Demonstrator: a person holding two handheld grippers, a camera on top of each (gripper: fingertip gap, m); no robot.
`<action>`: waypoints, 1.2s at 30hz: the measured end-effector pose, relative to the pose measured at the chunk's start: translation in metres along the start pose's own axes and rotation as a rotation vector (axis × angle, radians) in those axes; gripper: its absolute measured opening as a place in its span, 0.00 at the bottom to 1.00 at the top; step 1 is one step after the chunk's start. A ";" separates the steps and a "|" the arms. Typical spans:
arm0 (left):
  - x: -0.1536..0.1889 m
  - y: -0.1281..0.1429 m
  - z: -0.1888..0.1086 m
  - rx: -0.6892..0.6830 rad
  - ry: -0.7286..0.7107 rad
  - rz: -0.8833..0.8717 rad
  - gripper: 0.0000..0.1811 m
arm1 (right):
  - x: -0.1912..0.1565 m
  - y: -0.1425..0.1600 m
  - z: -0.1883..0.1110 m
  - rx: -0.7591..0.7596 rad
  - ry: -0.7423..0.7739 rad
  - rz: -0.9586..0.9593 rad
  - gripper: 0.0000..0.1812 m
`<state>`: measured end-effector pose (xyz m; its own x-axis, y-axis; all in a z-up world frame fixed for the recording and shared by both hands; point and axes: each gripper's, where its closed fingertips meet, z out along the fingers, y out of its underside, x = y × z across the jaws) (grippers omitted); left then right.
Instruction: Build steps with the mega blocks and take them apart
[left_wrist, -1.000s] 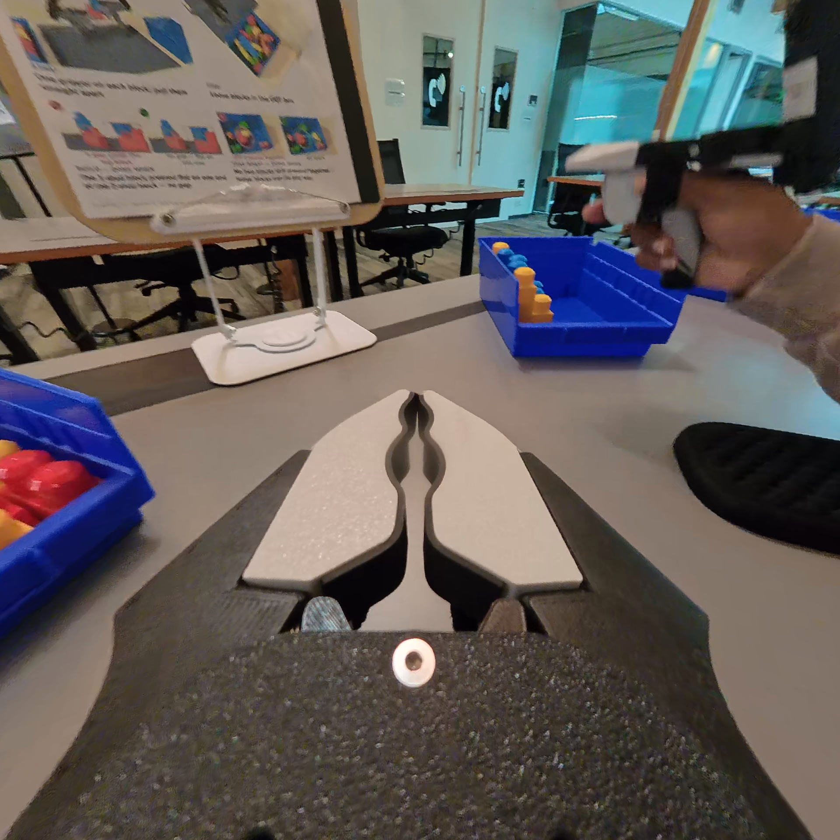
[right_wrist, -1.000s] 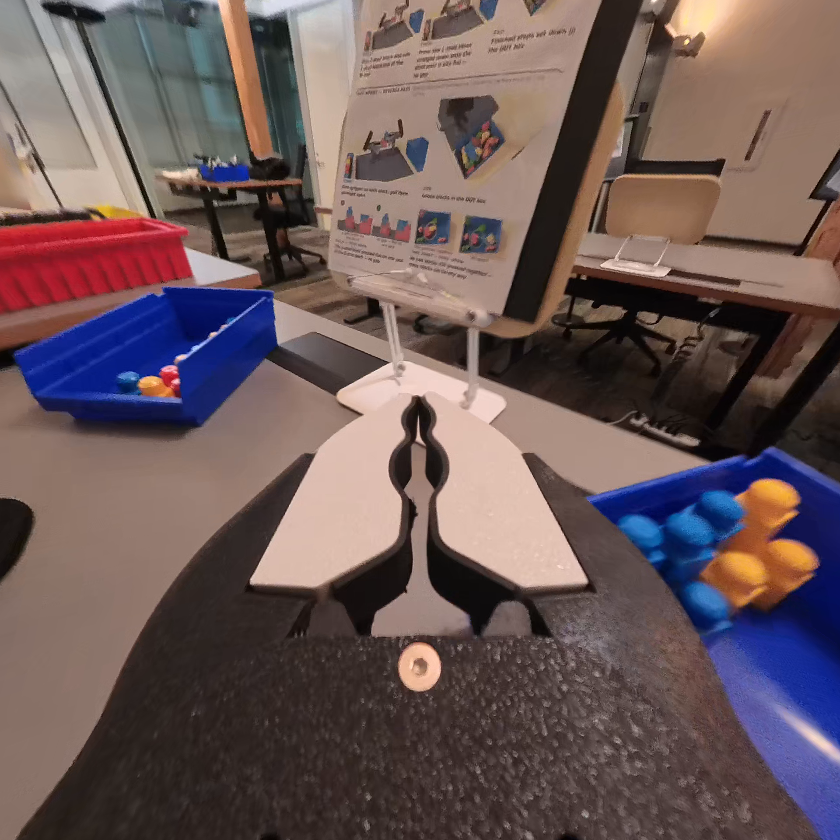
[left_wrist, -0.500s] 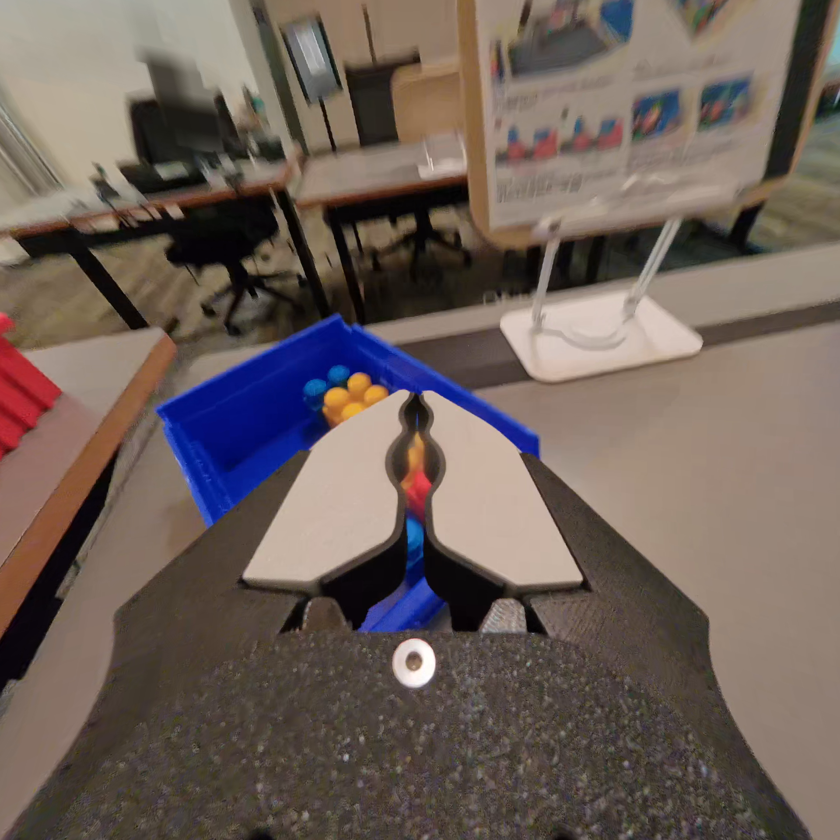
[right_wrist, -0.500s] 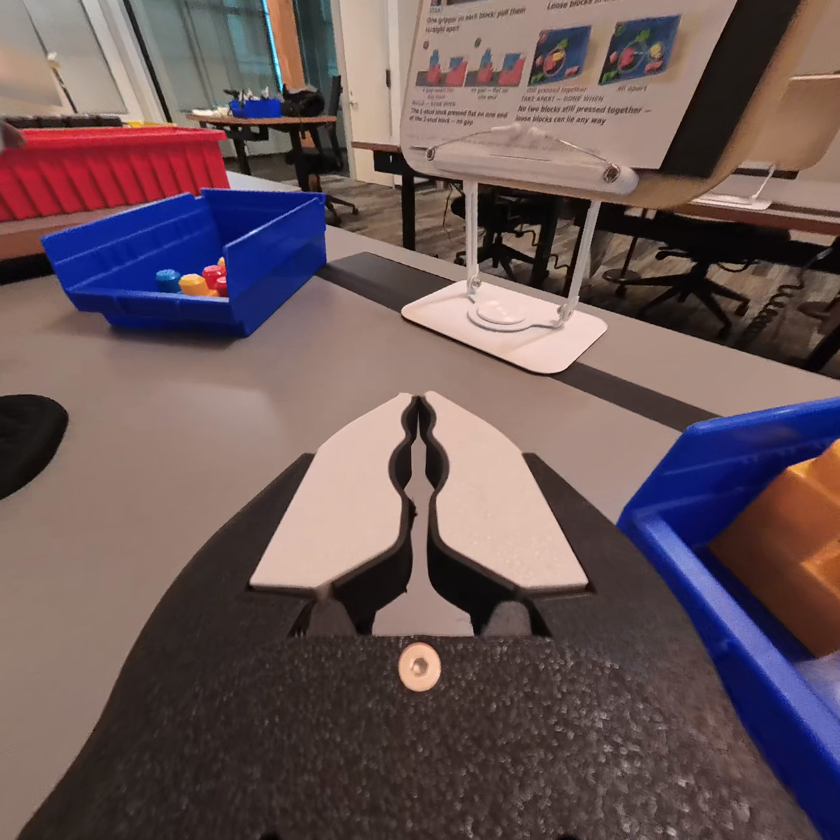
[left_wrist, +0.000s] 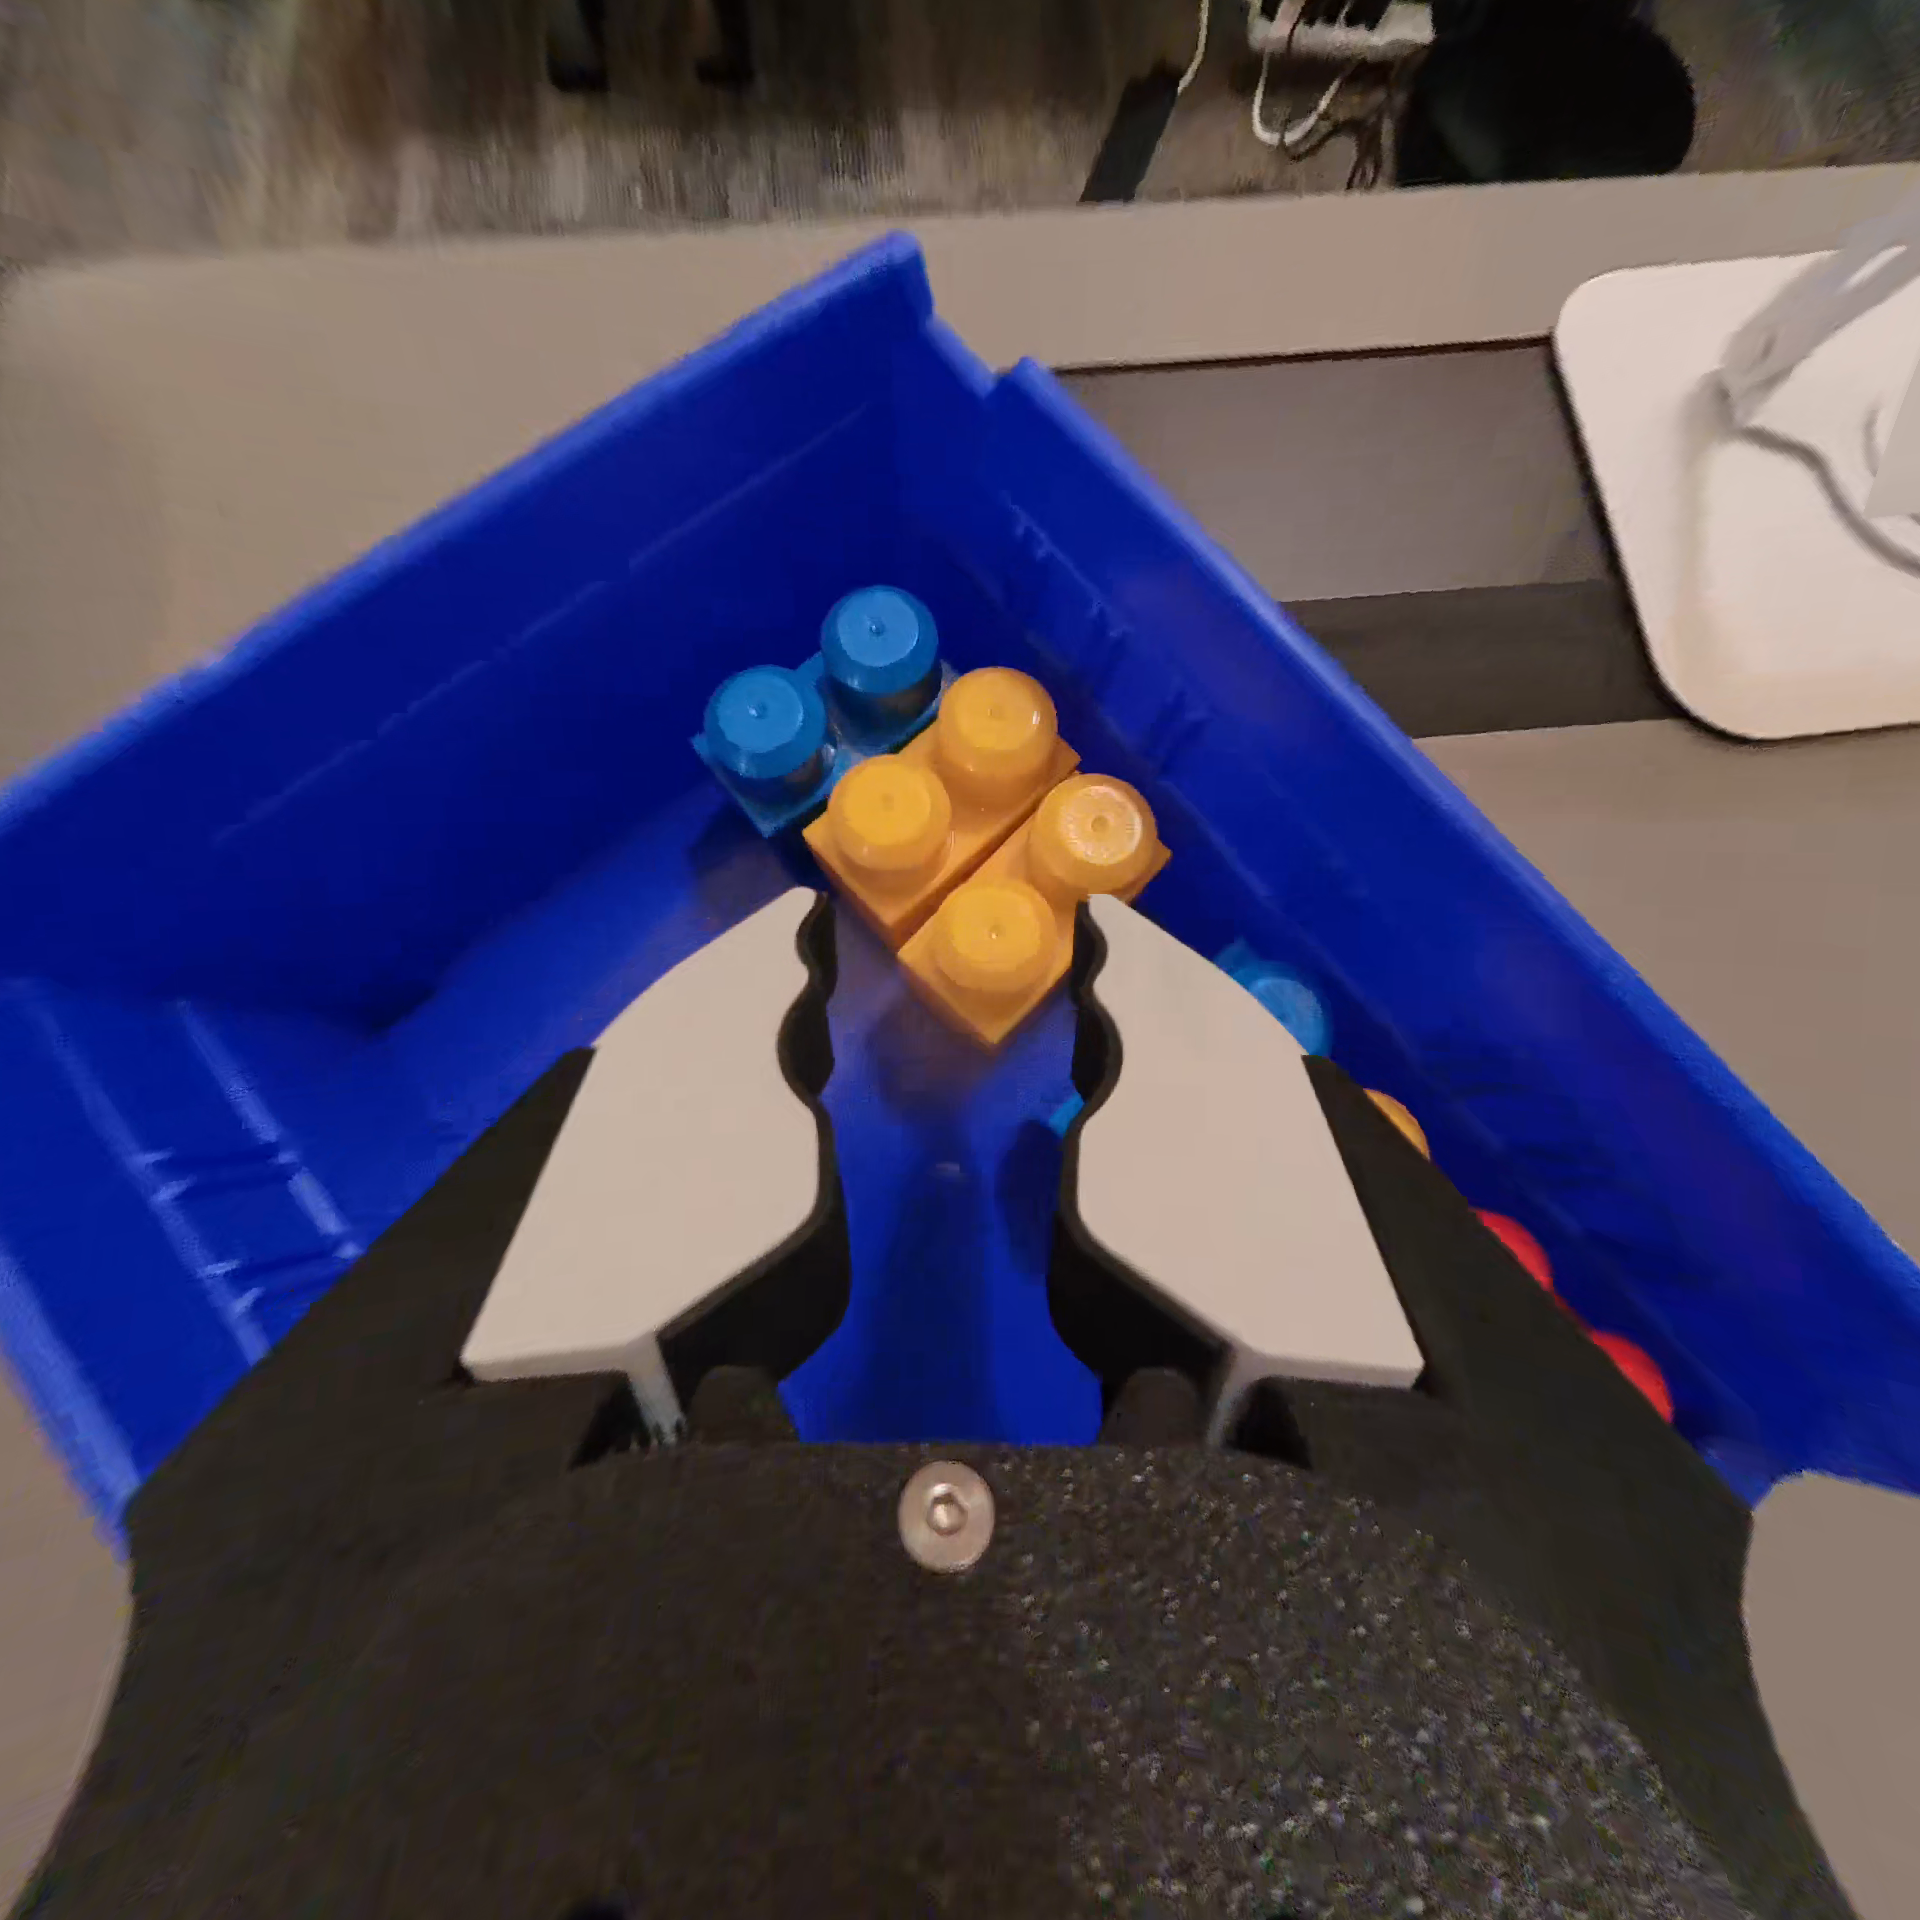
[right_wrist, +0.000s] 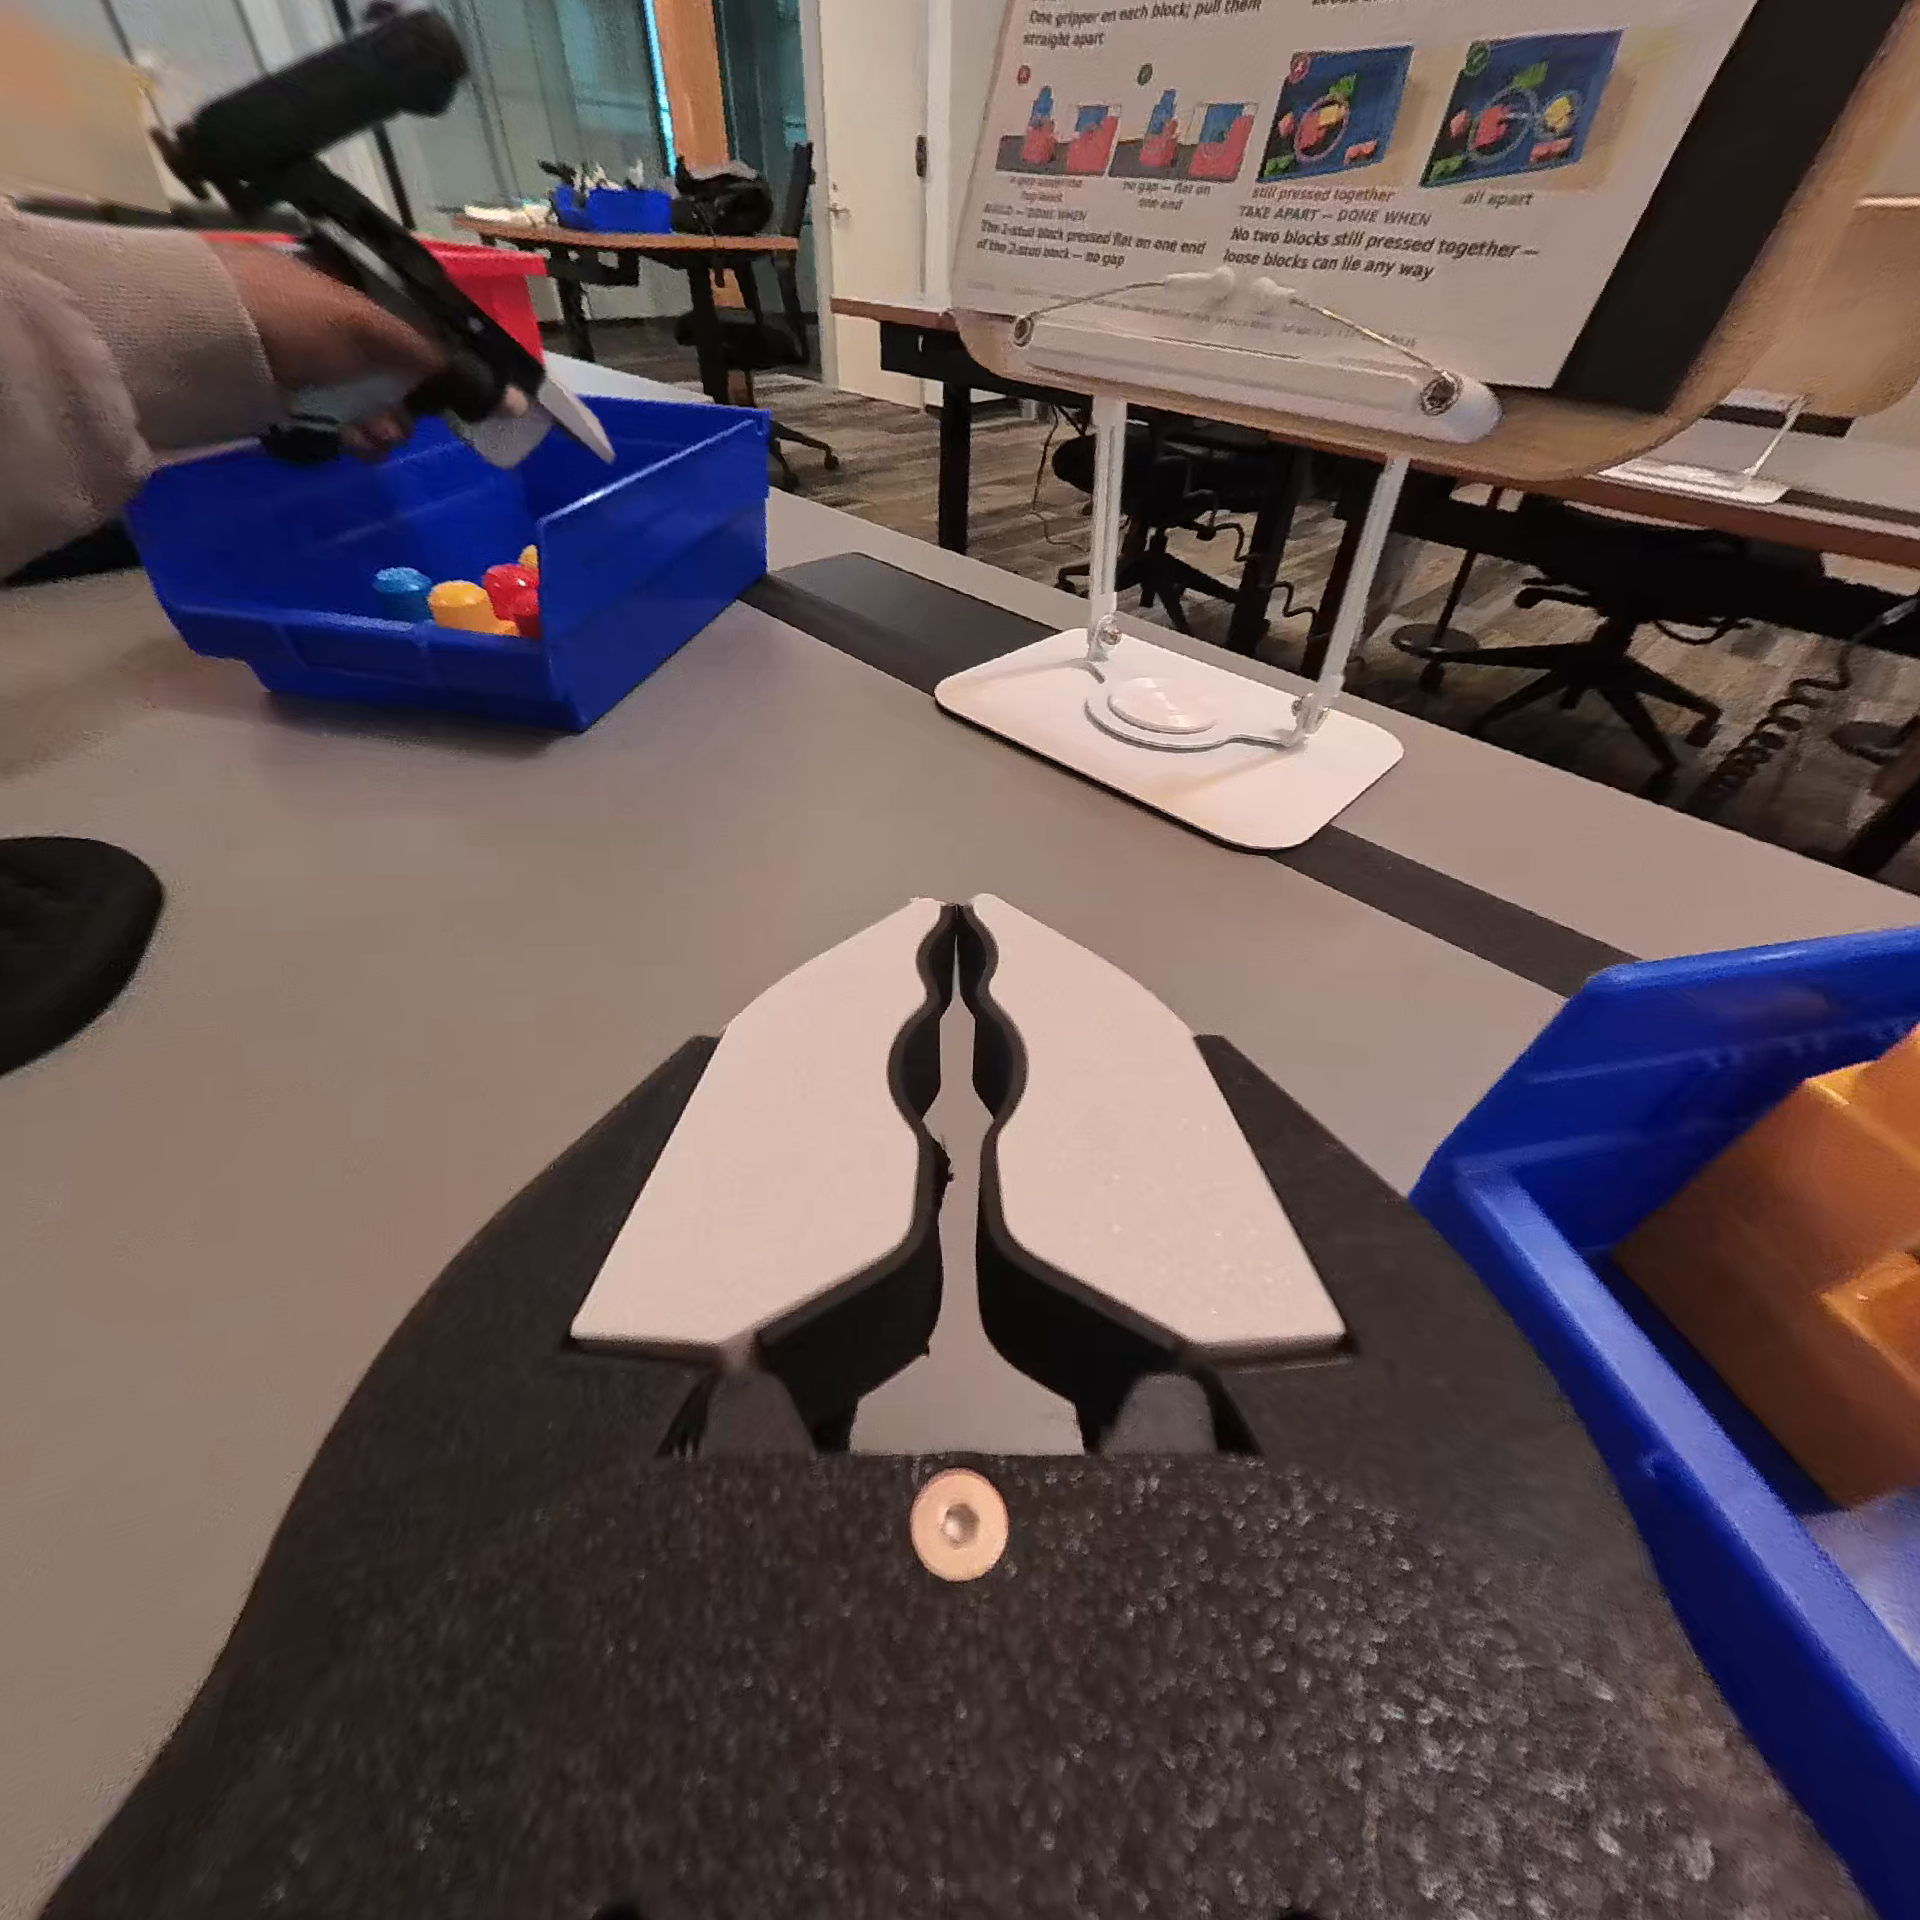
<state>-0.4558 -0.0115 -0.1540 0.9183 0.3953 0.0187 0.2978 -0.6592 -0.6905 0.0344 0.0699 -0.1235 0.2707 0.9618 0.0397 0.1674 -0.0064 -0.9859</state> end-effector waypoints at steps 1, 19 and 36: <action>0.000 0.004 0.010 -0.034 0.015 -0.032 0.25 | 0.000 0.000 0.000 -0.001 0.005 -0.010 0.00; 0.008 -0.016 -0.025 -0.017 -0.047 0.103 0.17 | 0.006 0.003 0.000 -0.007 0.000 0.037 0.00; 0.297 0.101 -0.130 0.128 0.456 0.401 0.16 | 0.001 0.006 0.002 -0.018 -0.004 0.023 0.00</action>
<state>-0.1190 -0.0437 -0.1235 0.9796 -0.1991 0.0270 -0.1014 -0.6064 -0.7887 0.0336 0.0716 -0.1296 0.2705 0.9626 0.0161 0.1786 -0.0337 -0.9833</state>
